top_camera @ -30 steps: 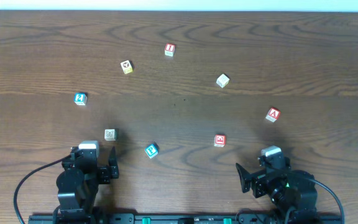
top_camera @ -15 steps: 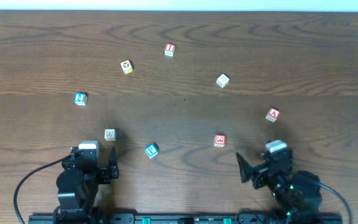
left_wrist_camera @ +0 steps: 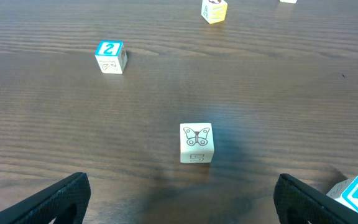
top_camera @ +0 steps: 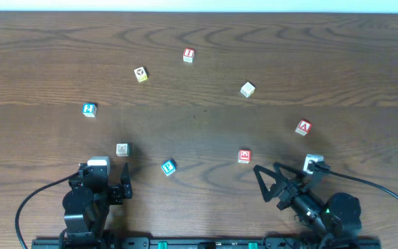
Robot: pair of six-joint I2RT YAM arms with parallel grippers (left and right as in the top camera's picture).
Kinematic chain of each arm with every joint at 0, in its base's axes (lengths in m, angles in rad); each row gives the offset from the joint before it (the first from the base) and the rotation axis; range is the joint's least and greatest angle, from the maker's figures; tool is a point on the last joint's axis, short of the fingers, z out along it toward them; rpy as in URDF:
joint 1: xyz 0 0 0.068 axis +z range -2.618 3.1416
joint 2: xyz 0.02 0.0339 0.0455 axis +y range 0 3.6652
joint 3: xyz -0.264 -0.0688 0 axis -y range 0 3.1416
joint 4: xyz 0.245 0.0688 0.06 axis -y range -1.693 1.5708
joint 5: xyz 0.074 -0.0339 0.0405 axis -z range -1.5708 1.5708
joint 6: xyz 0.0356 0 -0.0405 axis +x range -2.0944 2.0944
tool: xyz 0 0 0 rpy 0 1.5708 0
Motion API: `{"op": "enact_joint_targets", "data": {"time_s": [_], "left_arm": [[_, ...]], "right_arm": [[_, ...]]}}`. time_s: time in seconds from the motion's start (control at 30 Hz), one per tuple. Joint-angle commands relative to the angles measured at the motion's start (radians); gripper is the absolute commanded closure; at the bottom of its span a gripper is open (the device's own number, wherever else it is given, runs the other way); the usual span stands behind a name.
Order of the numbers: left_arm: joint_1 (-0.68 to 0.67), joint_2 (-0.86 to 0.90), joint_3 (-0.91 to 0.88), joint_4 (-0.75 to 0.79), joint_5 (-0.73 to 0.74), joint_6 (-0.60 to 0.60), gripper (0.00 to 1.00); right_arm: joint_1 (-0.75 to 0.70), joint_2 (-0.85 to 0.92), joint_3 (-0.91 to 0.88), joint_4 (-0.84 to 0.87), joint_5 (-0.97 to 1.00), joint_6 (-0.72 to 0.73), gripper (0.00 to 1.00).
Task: Spell out Ai2
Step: 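Reach the right gripper forward to the red 'I' block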
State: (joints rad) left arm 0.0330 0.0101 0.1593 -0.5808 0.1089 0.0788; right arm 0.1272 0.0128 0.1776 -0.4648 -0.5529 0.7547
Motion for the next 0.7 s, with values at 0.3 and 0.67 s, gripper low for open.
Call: {"op": "enact_joint_targets", "data": {"time_s": [0.3,0.67], "left_arm": [[0.006,-0.006,-0.006,-0.001,0.007,-0.007,0.05],[0.006,-0.006,-0.006,-0.001,0.007,-0.007,0.05]], "right_arm": [[-0.008,0.072,-0.002,0.351,-0.096,0.048,0.01],[0.103,0.818,0.223,0.836,-0.106,-0.11,0.05]]}}
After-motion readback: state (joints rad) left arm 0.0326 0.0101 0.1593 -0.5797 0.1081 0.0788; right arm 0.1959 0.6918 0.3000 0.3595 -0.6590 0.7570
